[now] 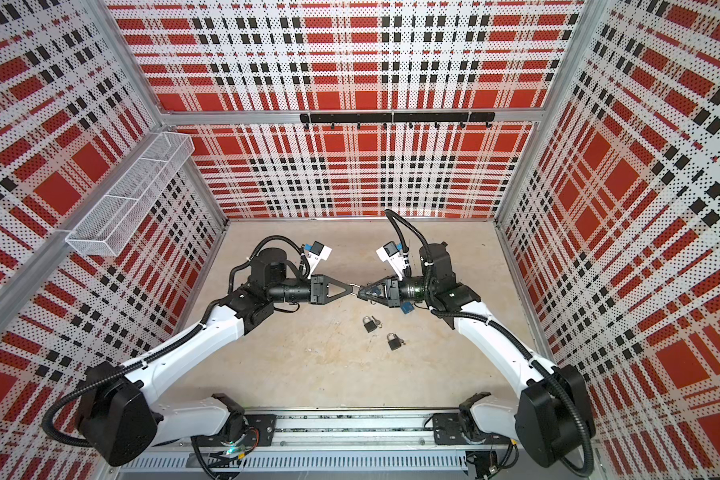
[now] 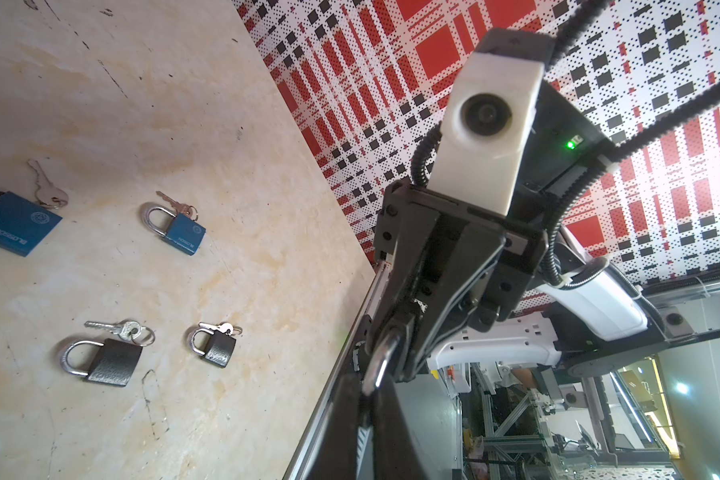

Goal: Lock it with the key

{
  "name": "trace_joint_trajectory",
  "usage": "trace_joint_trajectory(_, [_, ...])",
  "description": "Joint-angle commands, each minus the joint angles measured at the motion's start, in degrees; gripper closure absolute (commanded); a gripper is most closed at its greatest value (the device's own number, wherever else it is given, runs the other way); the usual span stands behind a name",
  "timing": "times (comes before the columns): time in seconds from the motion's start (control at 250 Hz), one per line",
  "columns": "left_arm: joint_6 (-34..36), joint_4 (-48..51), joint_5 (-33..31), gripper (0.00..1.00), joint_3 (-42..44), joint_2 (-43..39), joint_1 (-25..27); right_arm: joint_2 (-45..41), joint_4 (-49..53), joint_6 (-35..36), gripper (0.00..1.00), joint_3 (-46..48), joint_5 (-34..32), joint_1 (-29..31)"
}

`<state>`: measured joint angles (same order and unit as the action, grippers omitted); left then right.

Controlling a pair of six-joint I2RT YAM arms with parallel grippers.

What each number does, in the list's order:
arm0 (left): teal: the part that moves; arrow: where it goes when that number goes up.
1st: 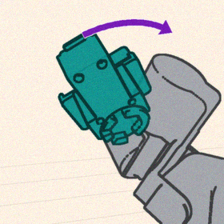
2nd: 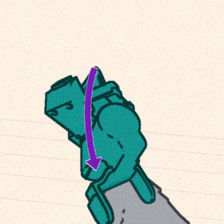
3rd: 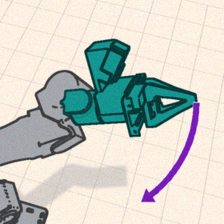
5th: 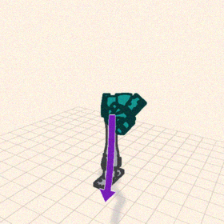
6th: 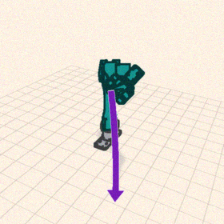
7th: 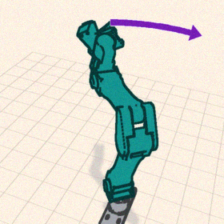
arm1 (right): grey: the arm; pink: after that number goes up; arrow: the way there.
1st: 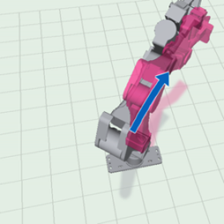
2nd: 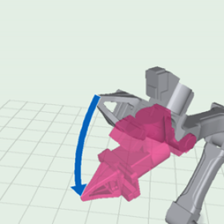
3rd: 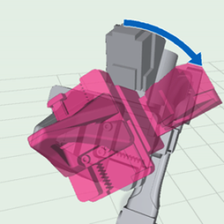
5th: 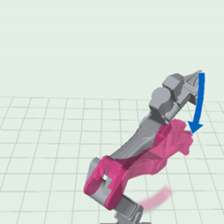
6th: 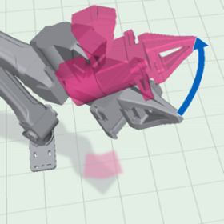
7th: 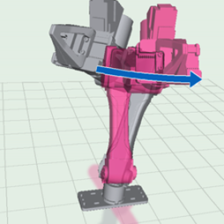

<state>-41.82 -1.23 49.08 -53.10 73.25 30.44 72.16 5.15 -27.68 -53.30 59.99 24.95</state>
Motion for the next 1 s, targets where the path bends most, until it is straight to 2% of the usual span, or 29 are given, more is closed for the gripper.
trace_joint_trajectory(0.0, [0.9,-1.6,-1.6,1.0,-1.1,1.0,1.0,-0.4,-6.7,-2.9,1.0,0.6,4.4,0.9])
trace_joint_trajectory(0.484, [-1.2,-5.4,-2.5,1.0,0.5,1.4,3.1,-0.4,-17.8,-11.1,1.0,3.4,5.3,1.2])
trace_joint_trajectory(0.996, [-4.4,-8.2,-3.3,1.0,4.9,0.6,8.4,1.0,-21.0,-12.4,1.0,3.6,3.2,1.2])
